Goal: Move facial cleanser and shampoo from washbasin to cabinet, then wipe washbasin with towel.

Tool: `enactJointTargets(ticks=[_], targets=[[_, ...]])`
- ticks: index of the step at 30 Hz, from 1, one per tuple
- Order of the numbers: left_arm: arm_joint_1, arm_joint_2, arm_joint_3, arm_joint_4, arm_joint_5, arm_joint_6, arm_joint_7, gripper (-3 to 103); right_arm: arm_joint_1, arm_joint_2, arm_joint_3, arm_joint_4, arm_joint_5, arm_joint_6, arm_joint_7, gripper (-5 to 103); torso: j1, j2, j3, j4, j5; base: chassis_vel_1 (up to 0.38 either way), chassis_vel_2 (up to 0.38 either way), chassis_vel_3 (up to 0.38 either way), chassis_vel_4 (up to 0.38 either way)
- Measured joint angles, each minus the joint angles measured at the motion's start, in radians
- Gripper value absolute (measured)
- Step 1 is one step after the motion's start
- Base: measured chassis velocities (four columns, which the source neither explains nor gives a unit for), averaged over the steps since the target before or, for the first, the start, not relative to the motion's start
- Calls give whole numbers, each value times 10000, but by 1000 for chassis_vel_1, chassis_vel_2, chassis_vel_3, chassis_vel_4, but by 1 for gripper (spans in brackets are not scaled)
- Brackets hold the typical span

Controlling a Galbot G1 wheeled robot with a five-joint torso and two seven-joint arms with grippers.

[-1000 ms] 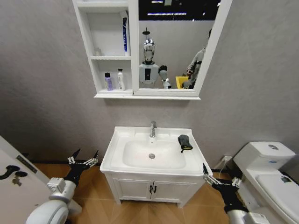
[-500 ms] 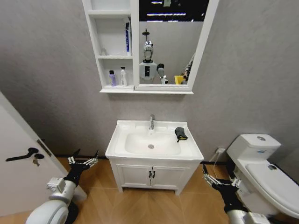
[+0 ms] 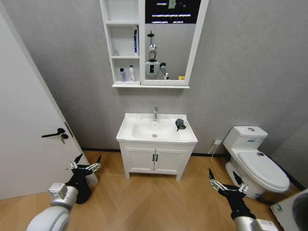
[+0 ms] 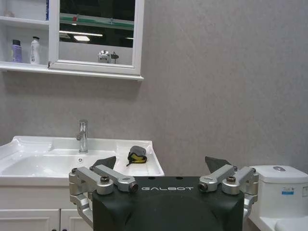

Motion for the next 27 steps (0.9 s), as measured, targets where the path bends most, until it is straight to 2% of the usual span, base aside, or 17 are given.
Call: enactJointTargets(ticks=[1, 3, 4, 7, 8, 10, 11, 12, 14, 16, 19, 21, 27], targets=[[0, 0, 0, -1, 0, 0, 1, 100, 1, -1, 1, -2, 0, 0, 1, 100, 2, -2, 2, 0, 18, 372, -323, -365, 349], [0, 0, -2, -1, 0, 0, 0, 100, 0, 0, 1, -2, 0, 0, 1, 100, -1, 0, 0, 1, 16, 372, -323, -356, 345], [0, 0, 1, 0, 0, 0, 0, 100, -1, 0, 2, 1, 0, 3, 1, 100, 0, 0, -1, -3, -12, 318, -382, -356, 342], [0, 0, 0, -1, 0, 0, 0, 100, 2, -1, 1, -2, 0, 4, 2, 100, 5, -4, 3, 3, 19, 362, -353, -340, 347], [0, 0, 0, 0, 0, 0, -1, 100, 1, 0, 1, -2, 1, 3, 1, 100, 2, -1, -1, -3, -1, 334, -346, -322, 337], [0, 0, 0, 0, 0, 1, -1, 100, 0, 0, 2, 0, 0, 5, 1, 100, 1, 0, -1, 0, -9, 331, -339, -322, 326], [0, 0, 0, 0, 0, 1, -1, 100, 0, 0, 2, 0, 0, 5, 1, 100, 1, 0, -1, 0, -9, 329, -332, -322, 315], [0, 0, 0, 0, 0, 1, -1, 100, 1, 0, 1, -2, 1, 5, 1, 100, 0, -2, 1, 0, 16, 333, -301, -329, 315], [1, 0, 0, 0, 0, 1, -1, 100, -1, 0, 1, -2, 0, 5, 1, 100, -8, 4, -4, 0, 2, 265, -249, -300, 252], [2, 0, -1, 0, 0, 1, -4, 100, 0, 0, 1, 0, 0, 5, 0, 100, -8, 5, -4, 8, -4, 117, -39, -184, 215], [1, 0, 0, -1, 0, 1, -4, 100, 0, 0, 2, -2, 0, 5, 1, 100, -7, 3, -2, -6, 13, 28, -46, -86, 67], [-1, 0, 1, -1, 0, 1, -4, 100, 0, 0, 2, -1, 0, 5, 1, 100, -3, 1, -1, -6, 7, -57, -62, -28, 14], [-3, 0, 1, -1, 0, 1, -4, 100, 6, -1, 2, -1, 0, 5, 1, 100, 18, -9, 5, 3, 5, -54, 33, 71, -50]])
